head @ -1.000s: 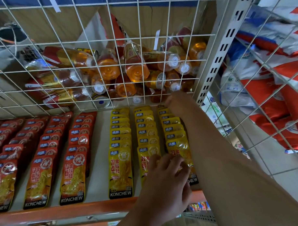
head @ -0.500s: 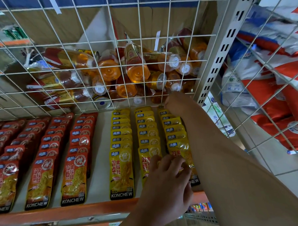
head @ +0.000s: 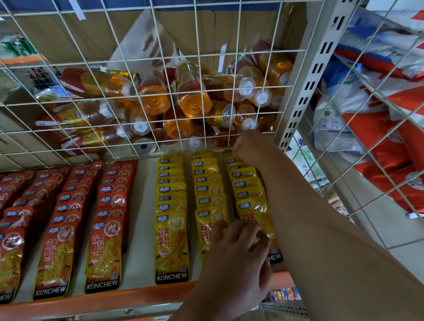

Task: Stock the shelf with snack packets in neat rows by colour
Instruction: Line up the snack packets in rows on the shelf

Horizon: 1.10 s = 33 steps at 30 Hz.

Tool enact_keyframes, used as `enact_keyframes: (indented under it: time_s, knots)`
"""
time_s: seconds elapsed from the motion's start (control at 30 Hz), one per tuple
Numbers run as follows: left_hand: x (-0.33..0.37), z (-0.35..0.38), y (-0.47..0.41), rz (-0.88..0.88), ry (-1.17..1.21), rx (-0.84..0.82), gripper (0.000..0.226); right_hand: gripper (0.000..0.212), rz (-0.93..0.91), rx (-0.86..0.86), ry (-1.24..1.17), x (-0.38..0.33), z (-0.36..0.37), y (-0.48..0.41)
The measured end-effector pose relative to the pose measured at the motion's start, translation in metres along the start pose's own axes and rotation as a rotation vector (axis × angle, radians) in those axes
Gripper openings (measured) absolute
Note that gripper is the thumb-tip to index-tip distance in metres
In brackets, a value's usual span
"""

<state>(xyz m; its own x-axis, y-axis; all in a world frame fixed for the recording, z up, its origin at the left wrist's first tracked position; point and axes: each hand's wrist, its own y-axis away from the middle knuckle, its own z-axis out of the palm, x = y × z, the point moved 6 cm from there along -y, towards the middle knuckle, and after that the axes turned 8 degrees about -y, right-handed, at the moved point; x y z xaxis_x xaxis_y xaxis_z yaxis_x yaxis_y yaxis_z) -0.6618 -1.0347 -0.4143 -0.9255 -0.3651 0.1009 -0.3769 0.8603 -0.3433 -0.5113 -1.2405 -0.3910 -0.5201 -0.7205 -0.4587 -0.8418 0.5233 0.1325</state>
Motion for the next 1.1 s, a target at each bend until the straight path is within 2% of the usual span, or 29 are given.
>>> enact_keyframes:
  time_s: [0.47,0.67,1.1]
  knots:
    - [0.0,0.0,0.001,0.007,-0.001,0.026,0.026,0.024,0.01,0.079,-0.079,0.004,-0.008,0.013]
    - [-0.001,0.0,0.0,0.005,0.01,0.024,0.023,0.015,-0.026,-0.082,0.076,-0.001,0.001,0.018]
    - [-0.001,0.001,0.0,0.001,0.02,0.005,0.024,0.014,-0.009,-0.043,-0.048,-0.002,-0.004,0.027]
